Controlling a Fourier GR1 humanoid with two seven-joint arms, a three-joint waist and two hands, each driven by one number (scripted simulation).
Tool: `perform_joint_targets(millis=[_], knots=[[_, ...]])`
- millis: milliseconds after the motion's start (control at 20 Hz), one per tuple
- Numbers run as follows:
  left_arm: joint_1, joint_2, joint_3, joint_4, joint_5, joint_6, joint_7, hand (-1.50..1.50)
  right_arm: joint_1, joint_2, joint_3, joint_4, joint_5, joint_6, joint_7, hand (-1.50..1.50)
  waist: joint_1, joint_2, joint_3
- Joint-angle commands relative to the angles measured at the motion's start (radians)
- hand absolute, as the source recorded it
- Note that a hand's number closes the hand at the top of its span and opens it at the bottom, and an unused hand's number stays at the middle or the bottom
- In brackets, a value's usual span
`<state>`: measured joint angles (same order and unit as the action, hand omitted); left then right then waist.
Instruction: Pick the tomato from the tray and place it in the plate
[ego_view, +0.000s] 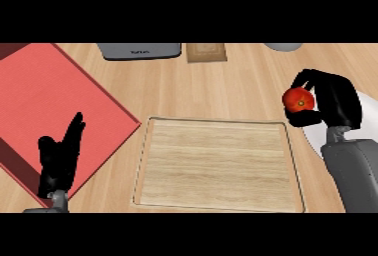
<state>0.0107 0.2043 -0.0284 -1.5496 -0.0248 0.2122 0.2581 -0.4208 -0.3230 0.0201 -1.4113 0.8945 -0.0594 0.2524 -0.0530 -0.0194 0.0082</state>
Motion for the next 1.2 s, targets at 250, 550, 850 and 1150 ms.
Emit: perform_joint_targets(millis=[250,550,850,1150], knots=[[-0.033,-0.032,-0.011,0.092,0.009,-0.039,-0.036,0.0,0.159,-0.054,-0.139,-0.345,0.049,0.009,0.24,1.5,0.032,0.017,-0.009],[-0.099,-0.059,-0.031,0.061,-0.018,-0.026,0.033,0.0,0.151,-0.103,-0.255,-0.236,-0.01,0.021,0.2,1.5,0.047,0.02,-0.008],[-0.092,-0.056,-0.004,0.074,-0.017,-0.045,0.005,0.0,0.132,-0.164,-0.346,-0.058,-0.076,0.015,0.085,1.5,0.053,0.02,-0.008],[-0.056,-0.047,0.013,0.078,-0.016,-0.058,-0.017,0.0,0.172,-0.201,-0.375,0.133,-0.113,0.031,-0.041,1.5,0.051,0.02,-0.008]])
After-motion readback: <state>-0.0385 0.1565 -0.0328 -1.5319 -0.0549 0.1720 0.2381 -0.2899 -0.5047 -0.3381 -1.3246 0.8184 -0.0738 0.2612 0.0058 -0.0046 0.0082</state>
